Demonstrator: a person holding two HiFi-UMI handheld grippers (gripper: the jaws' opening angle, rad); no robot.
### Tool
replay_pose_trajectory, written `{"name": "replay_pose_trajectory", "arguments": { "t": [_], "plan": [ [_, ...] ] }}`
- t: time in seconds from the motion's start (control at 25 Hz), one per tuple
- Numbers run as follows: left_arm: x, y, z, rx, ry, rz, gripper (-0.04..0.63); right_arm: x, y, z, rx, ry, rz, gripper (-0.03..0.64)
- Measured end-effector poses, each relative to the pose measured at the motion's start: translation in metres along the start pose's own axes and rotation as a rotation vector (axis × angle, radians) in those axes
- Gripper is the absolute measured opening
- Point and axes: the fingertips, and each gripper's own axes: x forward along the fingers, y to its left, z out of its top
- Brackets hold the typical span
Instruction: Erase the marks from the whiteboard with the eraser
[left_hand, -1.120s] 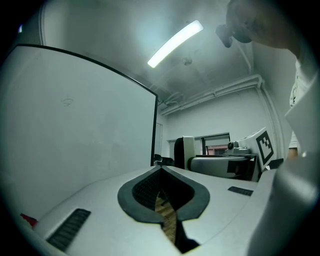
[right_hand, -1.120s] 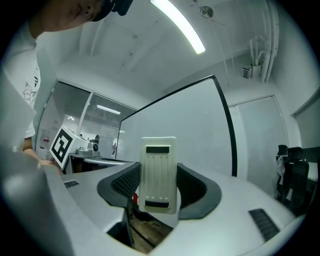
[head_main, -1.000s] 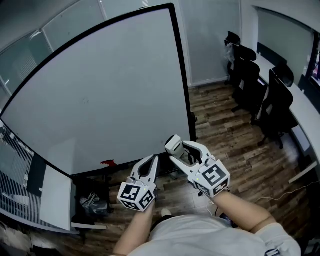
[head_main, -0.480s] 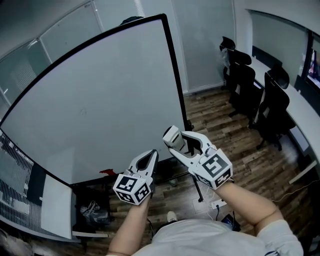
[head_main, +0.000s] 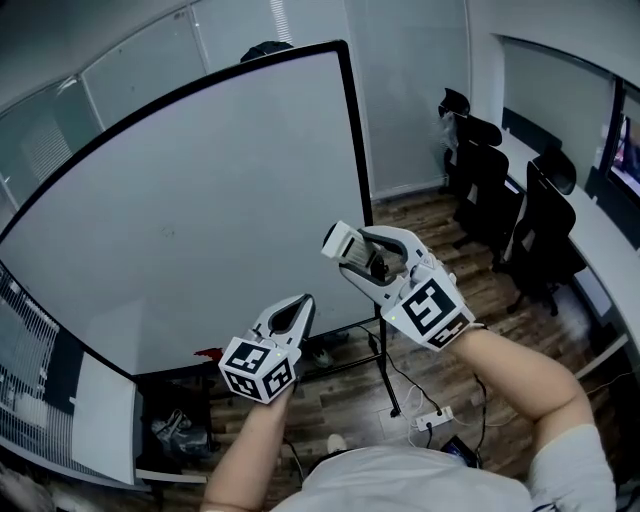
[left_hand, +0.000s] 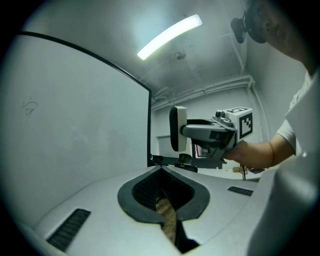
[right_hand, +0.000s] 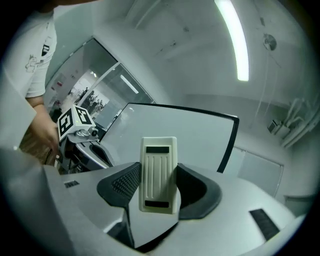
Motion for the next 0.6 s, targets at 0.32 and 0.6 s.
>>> {"name": "replay_pose_trajectory", "arguments": {
  "t": [0.32, 0.6],
  "plan": [
    [0.002, 0.029, 0.008, 0.017, 0.003, 0.011, 0.008, 0.026, -0.029, 0.070, -0.362, -0.019, -0.029, 0.235],
    [0.009, 0.054, 0.009, 0.022, 0.014, -0.017, 0.008, 0.058, -0.057, 0.117, -0.603, -0.010, -0.074, 0.235]
  ]
}}
